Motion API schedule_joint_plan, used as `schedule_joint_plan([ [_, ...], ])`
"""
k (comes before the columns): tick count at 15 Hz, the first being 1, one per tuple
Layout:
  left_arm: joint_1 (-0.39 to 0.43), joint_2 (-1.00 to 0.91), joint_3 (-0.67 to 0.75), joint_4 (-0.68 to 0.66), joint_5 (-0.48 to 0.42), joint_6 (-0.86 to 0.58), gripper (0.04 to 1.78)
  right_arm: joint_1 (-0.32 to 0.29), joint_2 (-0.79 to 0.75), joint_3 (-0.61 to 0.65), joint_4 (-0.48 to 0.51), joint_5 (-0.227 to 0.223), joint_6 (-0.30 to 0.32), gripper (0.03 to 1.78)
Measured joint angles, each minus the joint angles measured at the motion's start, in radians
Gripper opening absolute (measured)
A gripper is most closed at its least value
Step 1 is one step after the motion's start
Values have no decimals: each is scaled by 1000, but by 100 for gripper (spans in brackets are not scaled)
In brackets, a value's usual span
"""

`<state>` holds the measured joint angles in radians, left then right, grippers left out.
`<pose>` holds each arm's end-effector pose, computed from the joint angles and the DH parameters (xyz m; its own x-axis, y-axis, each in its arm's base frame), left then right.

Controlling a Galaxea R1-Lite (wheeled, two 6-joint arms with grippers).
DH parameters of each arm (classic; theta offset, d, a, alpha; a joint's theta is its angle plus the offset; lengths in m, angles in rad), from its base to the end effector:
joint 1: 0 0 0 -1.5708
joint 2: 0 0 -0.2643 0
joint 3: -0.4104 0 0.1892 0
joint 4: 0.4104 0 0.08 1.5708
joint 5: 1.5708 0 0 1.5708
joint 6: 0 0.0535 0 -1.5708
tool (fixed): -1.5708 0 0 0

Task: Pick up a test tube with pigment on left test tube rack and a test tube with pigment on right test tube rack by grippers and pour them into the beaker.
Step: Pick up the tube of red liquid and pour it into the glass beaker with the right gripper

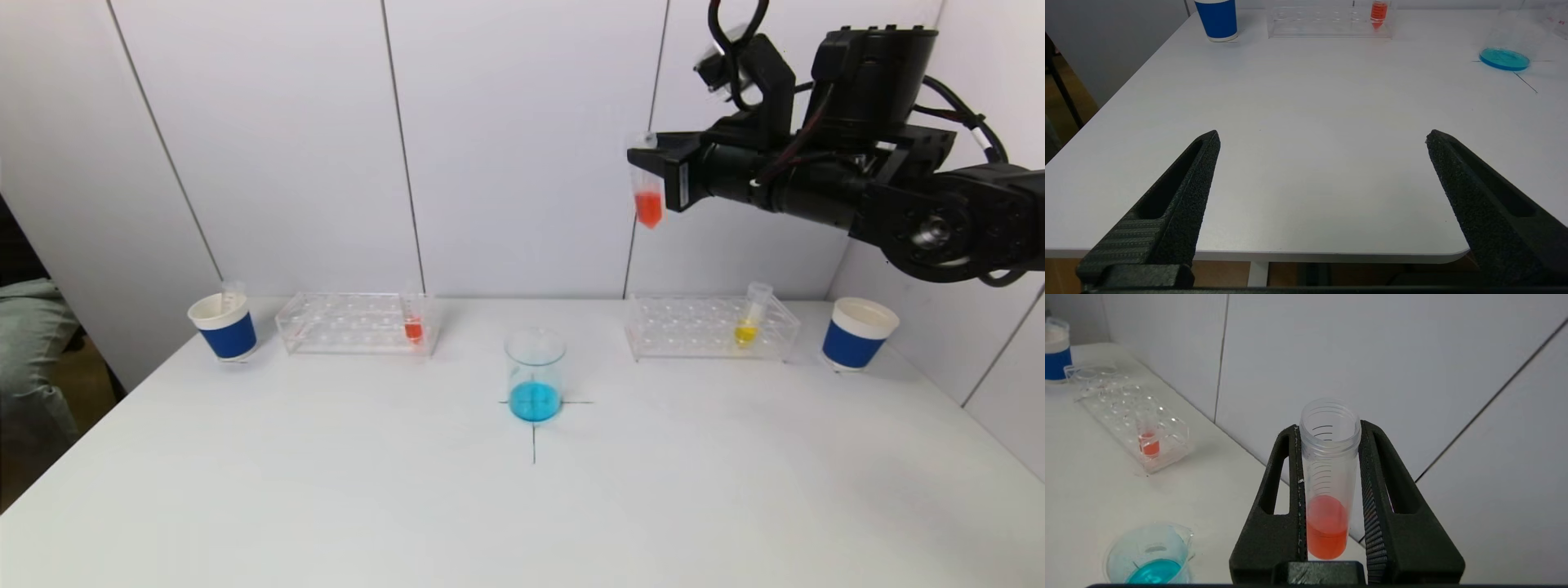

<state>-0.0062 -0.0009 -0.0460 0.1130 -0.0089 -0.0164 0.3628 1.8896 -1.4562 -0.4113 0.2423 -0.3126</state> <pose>0.0387 -0.0007 0.0745 0.9977 -0.0151 -0.0660 0.0140 0.9998 -0.0170 0.3730 0.1553 0.2437 0.8222 0.5688 -0.0215 -0.5476 0.7802 -0.3024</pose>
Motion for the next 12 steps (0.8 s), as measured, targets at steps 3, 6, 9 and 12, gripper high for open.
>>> schedule_joint_plan([
  [3, 0, 0, 0, 0, 0, 0, 176, -13, 7, -6, 5, 91, -165, 45],
  [6, 0, 0, 0, 0, 0, 0, 176, -11, 16, 3, 6, 147, -291, 45],
  [9, 0, 0, 0, 0, 0, 0, 176, -5, 38, 11, 0, 227, -402, 45],
  [12, 0, 0, 0, 0, 0, 0, 176, 1, 69, 13, -10, 252, -463, 45],
])
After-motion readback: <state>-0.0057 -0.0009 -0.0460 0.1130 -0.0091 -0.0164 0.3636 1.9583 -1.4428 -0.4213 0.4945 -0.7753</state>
